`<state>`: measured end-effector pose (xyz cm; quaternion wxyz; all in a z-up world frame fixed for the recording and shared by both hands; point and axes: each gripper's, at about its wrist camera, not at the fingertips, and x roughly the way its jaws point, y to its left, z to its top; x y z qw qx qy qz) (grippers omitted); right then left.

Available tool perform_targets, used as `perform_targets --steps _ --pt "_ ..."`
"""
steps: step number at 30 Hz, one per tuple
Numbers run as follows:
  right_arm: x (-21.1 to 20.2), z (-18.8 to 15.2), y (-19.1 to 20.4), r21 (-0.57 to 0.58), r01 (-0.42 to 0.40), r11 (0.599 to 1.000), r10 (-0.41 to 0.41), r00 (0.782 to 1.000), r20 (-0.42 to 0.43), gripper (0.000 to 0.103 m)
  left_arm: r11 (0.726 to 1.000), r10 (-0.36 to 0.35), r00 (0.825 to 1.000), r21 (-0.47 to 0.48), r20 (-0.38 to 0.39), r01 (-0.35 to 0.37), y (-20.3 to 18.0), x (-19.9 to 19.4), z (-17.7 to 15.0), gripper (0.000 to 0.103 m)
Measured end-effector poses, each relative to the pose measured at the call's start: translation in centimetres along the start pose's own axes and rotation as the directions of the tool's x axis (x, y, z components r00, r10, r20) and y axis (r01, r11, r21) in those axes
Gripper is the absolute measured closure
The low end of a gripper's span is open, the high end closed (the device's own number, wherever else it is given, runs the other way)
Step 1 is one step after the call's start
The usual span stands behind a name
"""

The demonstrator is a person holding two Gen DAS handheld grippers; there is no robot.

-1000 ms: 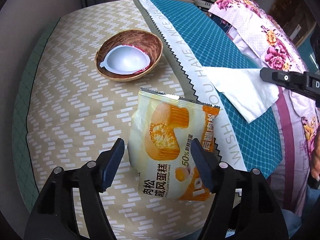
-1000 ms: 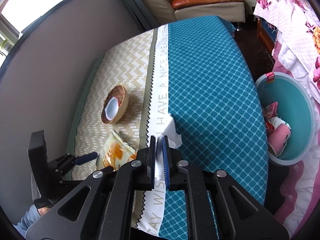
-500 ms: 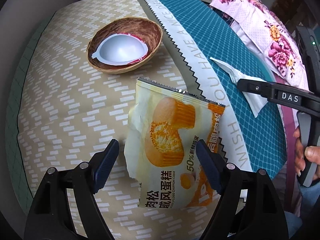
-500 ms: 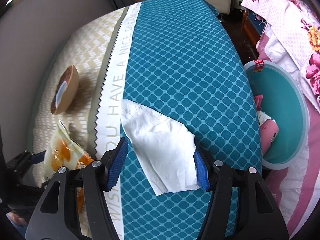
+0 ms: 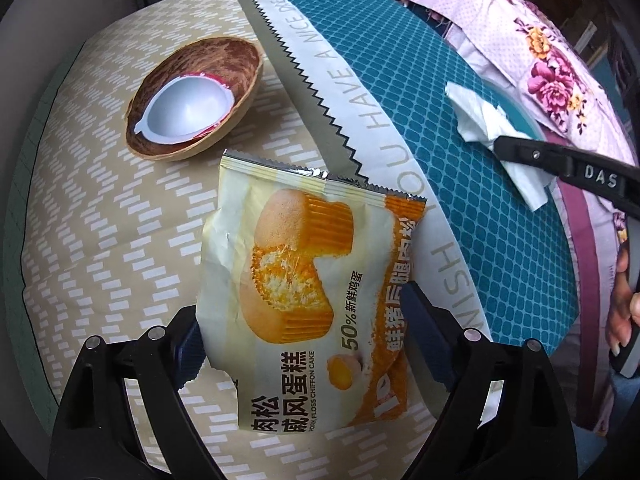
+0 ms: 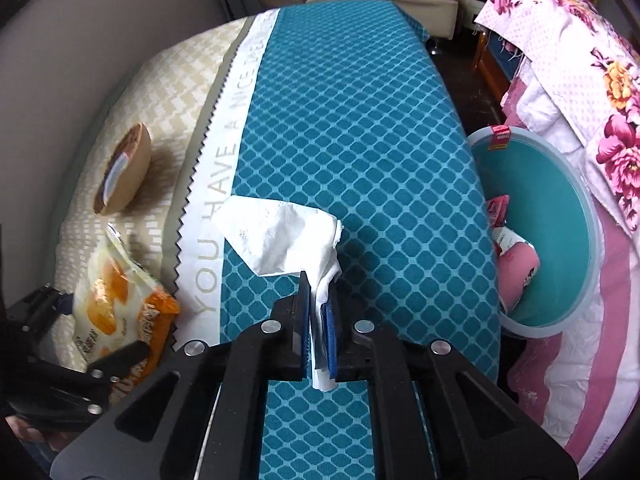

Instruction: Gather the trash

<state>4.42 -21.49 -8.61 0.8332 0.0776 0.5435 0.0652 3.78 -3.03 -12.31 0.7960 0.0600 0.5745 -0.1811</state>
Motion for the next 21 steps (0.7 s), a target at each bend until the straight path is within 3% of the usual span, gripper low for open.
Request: perform_targets --steps 2,3,4,6,7,12,21 --pt "-0.9 0.1 -0.4 0.013 -0.009 1.000 0.009 1.000 0.021 0.097 1.000 0.014 1.000 0.014 0.011 -0.014 -0.8 0.0 0.1 0.025" --pt "-1.5 0.1 -0.8 0.022 -0.017 1.000 0.016 0.999 0.037 0.097 1.000 0.004 1.000 0.017 0.018 -0.005 -1.2 -0.2 0.2 0.039" --pt "-1.6 0.3 -0.9 0.028 -0.022 0.999 0.021 0.999 0.044 0.097 1.000 -0.011 1.000 0.016 0.021 0.011 -1.5 -0.4 0.4 0.064" --pt "-2.2 0.5 -1.4 0.042 -0.036 0.999 0.033 0.997 0.064 0.097 0.999 -0.027 0.999 0.020 0.019 0.026 -2.1 -0.8 0.9 0.084" --pt "-2.7 0.6 -1.9 0.049 -0.043 0.998 0.039 0.996 0.076 0.097 0.999 -0.019 1.000 0.030 0.023 0.018 -2.6 -0.8 1.2 0.089" --pt "-4.6 1.6 -4.3 0.095 -0.067 0.993 0.054 0.989 0.136 0.097 0.998 -0.022 0.999 0.057 0.037 0.020 -4.7 -1.4 3.0 0.093" --pt "-7.5 2.3 -11.6 0.237 -0.049 0.970 -0.003 0.977 0.215 0.097 0.989 -0.080 0.993 0.129 0.082 0.069 -9.5 -2.0 8.2 0.099"
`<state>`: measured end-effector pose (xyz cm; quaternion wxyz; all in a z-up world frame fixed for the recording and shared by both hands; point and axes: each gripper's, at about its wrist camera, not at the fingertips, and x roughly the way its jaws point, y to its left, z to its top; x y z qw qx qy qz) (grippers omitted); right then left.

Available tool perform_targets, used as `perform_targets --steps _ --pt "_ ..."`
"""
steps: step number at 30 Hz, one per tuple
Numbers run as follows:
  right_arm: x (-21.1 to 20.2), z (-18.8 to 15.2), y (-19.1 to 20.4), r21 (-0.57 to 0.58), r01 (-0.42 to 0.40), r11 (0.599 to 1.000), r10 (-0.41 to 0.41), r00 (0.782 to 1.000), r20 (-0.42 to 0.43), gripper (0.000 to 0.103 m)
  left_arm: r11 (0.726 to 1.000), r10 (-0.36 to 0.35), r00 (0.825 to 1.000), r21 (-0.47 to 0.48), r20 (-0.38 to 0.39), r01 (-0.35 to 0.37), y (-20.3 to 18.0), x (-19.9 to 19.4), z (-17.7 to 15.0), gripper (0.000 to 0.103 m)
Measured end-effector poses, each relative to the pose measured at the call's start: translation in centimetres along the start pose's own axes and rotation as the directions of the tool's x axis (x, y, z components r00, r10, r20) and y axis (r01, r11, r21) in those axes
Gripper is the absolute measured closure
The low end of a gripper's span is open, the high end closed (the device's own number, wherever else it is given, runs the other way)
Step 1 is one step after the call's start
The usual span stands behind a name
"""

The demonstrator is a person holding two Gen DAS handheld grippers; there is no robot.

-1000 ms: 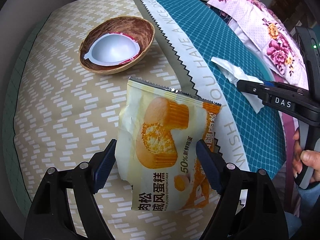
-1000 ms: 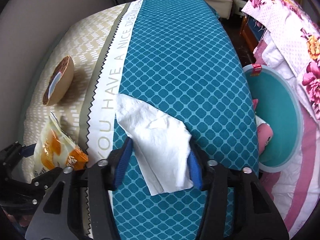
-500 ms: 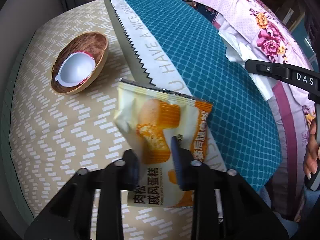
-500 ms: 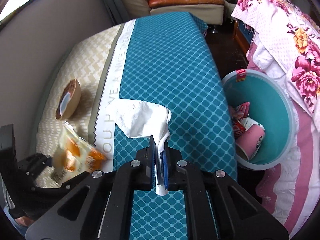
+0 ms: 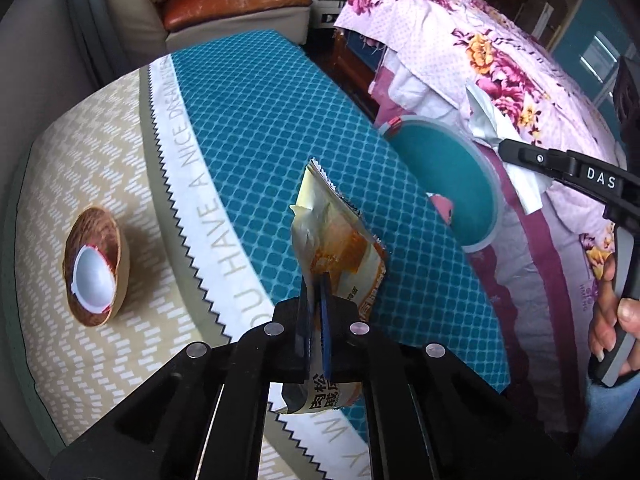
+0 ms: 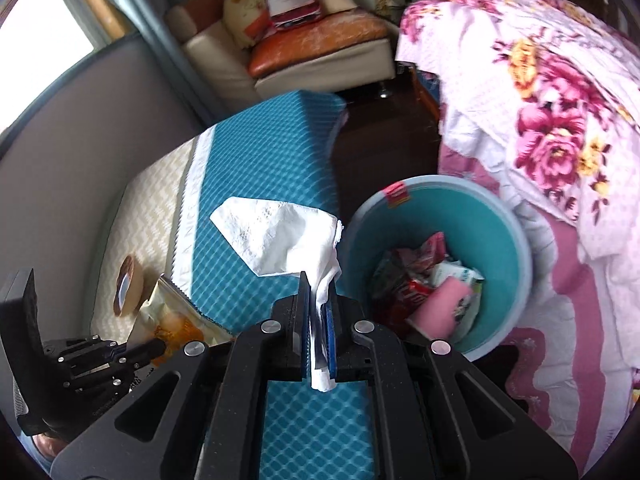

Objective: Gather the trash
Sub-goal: 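Carry the cake bag and tissue over the bin and open both grippers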

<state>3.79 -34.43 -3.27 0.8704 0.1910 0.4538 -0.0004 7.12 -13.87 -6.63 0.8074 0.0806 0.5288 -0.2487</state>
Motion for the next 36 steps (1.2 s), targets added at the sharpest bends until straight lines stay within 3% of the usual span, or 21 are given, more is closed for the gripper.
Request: perform_targets --steps 7,16,32,35,36 --pt "-0.7 1.5 -5.0 0.088 0.020 0.996 -0.023 0.999 0.026 0.097 0.998 -0.039 0.999 0.046 0.037 0.037 -3.1 -0.5 3.5 0.099" --pt "-1.4 2.4 -8.7 0.134 0.034 0.990 -0.040 0.998 0.044 0.097 0.987 -0.103 0.989 0.131 0.110 0.088 -8.3 -1.2 8.6 0.099" --pt "-1.3 3.5 -12.3 0.173 0.105 0.979 -0.108 0.994 0.007 0.096 0.981 -0.133 0.990 0.150 0.050 0.124 -12.9 5.7 12.9 0.097" --pt "-0.8 3.6 -12.4 0.173 0.111 0.979 -0.112 0.994 -0.003 0.096 0.984 -0.118 0.992 0.139 0.047 0.111 -12.6 6.1 13.0 0.077" --pt "-0.7 3.6 -12.3 0.171 0.113 0.979 -0.113 0.994 -0.007 0.096 0.986 -0.106 0.993 0.131 0.051 0.099 -12.3 6.2 12.9 0.051"
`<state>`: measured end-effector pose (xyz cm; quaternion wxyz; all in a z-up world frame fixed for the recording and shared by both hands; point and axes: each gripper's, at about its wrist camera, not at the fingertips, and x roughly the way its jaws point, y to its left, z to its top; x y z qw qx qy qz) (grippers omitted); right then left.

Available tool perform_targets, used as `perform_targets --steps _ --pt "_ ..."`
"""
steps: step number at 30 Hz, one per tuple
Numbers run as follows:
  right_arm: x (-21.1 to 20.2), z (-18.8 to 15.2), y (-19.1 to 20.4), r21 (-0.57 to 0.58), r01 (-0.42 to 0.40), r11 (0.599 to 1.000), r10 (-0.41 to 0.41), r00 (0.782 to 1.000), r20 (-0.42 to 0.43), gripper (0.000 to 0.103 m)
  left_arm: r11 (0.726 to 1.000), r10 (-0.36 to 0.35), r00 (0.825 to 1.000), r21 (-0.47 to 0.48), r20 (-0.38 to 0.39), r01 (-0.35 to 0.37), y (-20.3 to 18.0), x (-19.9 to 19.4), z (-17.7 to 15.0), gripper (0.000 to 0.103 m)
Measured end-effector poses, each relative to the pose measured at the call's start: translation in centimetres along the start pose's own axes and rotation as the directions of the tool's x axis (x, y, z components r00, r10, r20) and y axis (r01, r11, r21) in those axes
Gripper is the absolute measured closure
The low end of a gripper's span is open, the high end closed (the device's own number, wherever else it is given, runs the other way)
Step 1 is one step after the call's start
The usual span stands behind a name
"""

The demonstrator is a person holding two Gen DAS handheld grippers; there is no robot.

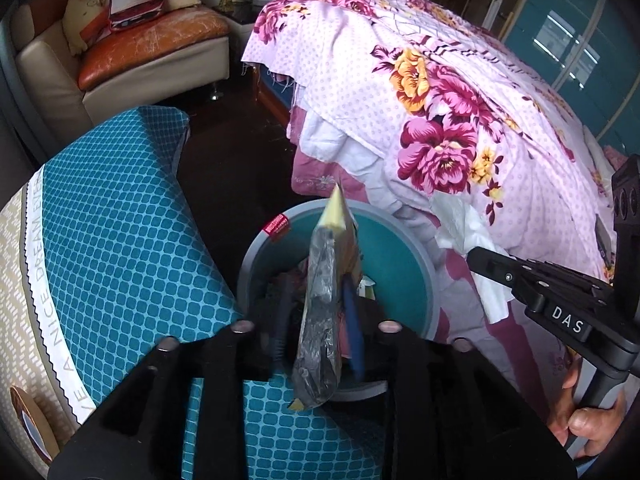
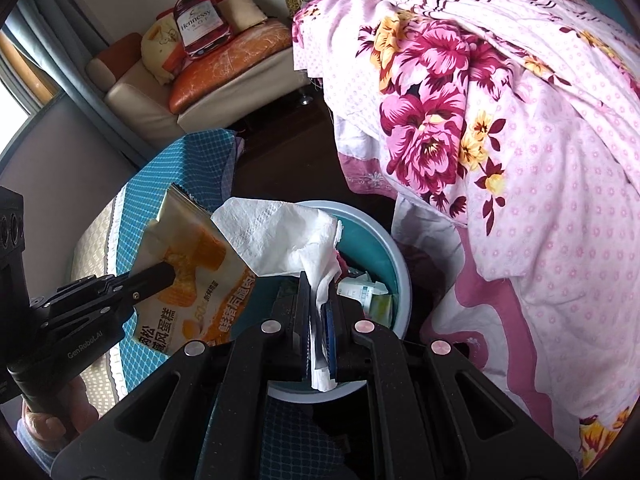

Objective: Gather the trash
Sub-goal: 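Carry the cake bag and tissue over the bin and open both grippers, then move both grippers back to the table toward the wooden bowl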

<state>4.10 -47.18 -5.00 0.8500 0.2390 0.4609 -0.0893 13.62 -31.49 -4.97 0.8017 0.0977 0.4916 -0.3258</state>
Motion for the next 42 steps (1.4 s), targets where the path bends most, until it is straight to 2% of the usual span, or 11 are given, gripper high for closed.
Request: perform_targets --steps 1,2,3,11,14,16,17,20,24,30,42 --pt "0.2 0.0 0.1 -0.003 0.002 1.000 -0.002 1.000 -0.005 0.096 1.000 0.013 1.000 -0.009 0.009 -0.013 0.3 -0.1 -0.1 0.027" --pt "0.4 0.1 0.3 -0.006 0.004 1.000 -0.004 1.000 -0.009 0.096 1.000 0.026 0.999 -0.018 0.027 -0.025 0.7 -0.3 -0.3 0.023" --pt "0.6 0.1 0.4 -0.008 0.005 1.000 -0.005 1.000 -0.012 0.096 0.999 0.034 0.999 -0.023 0.041 -0.033 1.0 -0.5 -0.5 0.021" --pt "1.9 0.0 2.3 -0.032 0.018 0.999 -0.020 0.999 -0.042 0.094 0.997 0.034 0.999 -0.073 0.012 -0.033 4.3 -1.0 -1.6 0.016" --pt "2.6 0.0 3.0 -0.039 0.023 0.999 -0.026 0.997 -0.071 0.089 0.996 0.031 1.000 -0.081 0.000 -0.030 5.1 -1.2 -2.2 0.014" --pt "3.0 -0.1 3.5 -0.039 0.030 0.999 -0.033 0.996 -0.081 0.046 0.996 0.028 1.000 -0.088 -0.005 -0.028 5.7 -1.5 -2.6 0.013" --pt "3.1 -0.2 3.6 -0.042 0.034 0.999 -0.037 0.996 -0.085 0.041 0.995 0.026 1.000 -0.093 -0.006 -0.026 6.0 -1.6 -2.9 0.013" --pt "3.4 -0.4 4.2 -0.029 0.030 0.999 -0.033 0.994 -0.103 0.040 0.994 0.023 1.000 -0.107 -0.007 -0.023 6.8 -2.1 -3.6 0.013" --pt "3.3 -0.6 5.2 -0.033 0.024 0.999 -0.027 0.994 -0.107 0.031 0.991 0.024 1.000 -0.133 -0.005 -0.024 8.3 -3.0 -4.6 0.013" --pt "2.9 -1.2 8.0 -0.070 0.009 0.998 -0.016 0.994 -0.111 0.029 0.984 0.039 0.999 -0.171 0.005 -0.038 11.0 -5.3 -6.5 0.013" --pt "3.6 -4.0 17.7 -0.212 -0.094 0.973 0.050 0.978 -0.204 0.027 0.951 0.112 0.994 -0.291 0.020 -0.101 19.5 -11.4 -13.2 0.013"
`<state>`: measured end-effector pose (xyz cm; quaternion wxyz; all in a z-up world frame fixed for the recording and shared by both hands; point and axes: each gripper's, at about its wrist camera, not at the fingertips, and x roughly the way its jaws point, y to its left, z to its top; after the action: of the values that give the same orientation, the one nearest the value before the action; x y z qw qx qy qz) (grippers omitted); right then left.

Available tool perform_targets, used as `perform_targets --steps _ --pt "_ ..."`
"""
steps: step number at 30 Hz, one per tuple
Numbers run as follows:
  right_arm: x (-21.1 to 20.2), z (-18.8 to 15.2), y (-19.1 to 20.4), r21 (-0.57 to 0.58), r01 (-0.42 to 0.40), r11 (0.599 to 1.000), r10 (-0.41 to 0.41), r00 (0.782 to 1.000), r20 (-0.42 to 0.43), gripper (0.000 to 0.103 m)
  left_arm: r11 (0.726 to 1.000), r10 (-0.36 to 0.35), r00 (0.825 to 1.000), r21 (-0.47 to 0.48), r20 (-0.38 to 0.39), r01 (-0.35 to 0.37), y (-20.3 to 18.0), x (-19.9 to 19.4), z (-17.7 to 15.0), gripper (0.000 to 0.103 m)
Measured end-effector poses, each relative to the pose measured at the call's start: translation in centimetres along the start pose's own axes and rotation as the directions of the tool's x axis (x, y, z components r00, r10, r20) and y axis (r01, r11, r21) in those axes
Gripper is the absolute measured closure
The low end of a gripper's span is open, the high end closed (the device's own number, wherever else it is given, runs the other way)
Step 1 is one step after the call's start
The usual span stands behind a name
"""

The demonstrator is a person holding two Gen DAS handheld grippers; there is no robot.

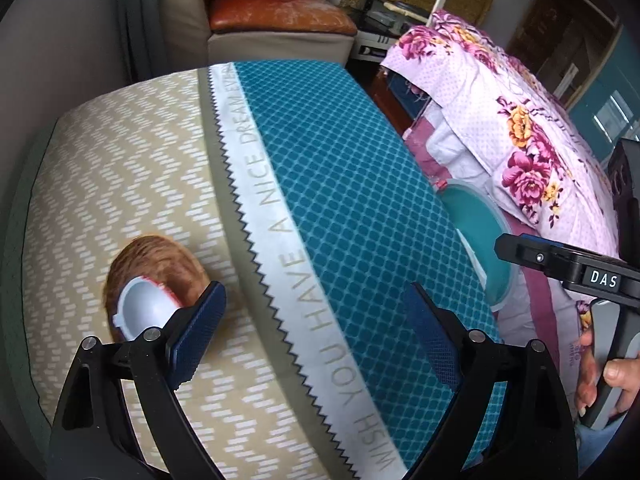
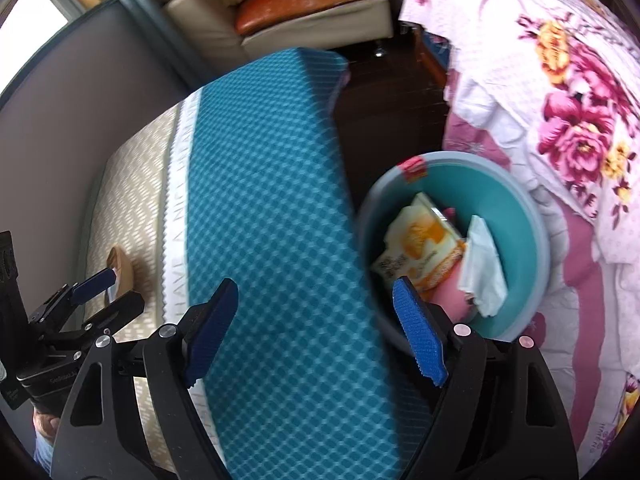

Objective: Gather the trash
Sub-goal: 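Move both grippers back to the table toward the wooden bowl, then grasp the white plastic lid with the left gripper while the right gripper grasps the wooden bowl rim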

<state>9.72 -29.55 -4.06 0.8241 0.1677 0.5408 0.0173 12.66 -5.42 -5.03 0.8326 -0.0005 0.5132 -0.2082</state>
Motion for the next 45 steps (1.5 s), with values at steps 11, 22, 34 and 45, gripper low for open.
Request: perform_targets --steps 11,22,34,45 --pt "2.5 -0.1 8.9 -0.116 -0.075 0.990 0.067 0.995 -0.072 0.027 0.997 0.074 0.997 -0.024 0.005 -0.073 9.9 -2.7 -2.7 0.013" --pt "5.0 0.2 12.1 -0.116 -0.104 0.988 0.090 0.989 -0.120 0.027 0.994 0.048 0.998 0.101 -0.036 -0.044 10.8 -0.4 -1.4 0.020" --pt "6.9 0.7 11.6 -0.094 -0.131 0.987 0.116 0.981 -0.153 0.027 0.993 0.028 0.995 0.115 -0.098 -0.017 10.0 2.4 -1.3 0.020" --pt "7.4 0.4 12.8 -0.105 -0.146 0.984 0.129 0.979 -0.156 0.027 0.997 0.014 0.998 0.078 -0.055 -0.010 10.1 1.4 -2.0 0.031"
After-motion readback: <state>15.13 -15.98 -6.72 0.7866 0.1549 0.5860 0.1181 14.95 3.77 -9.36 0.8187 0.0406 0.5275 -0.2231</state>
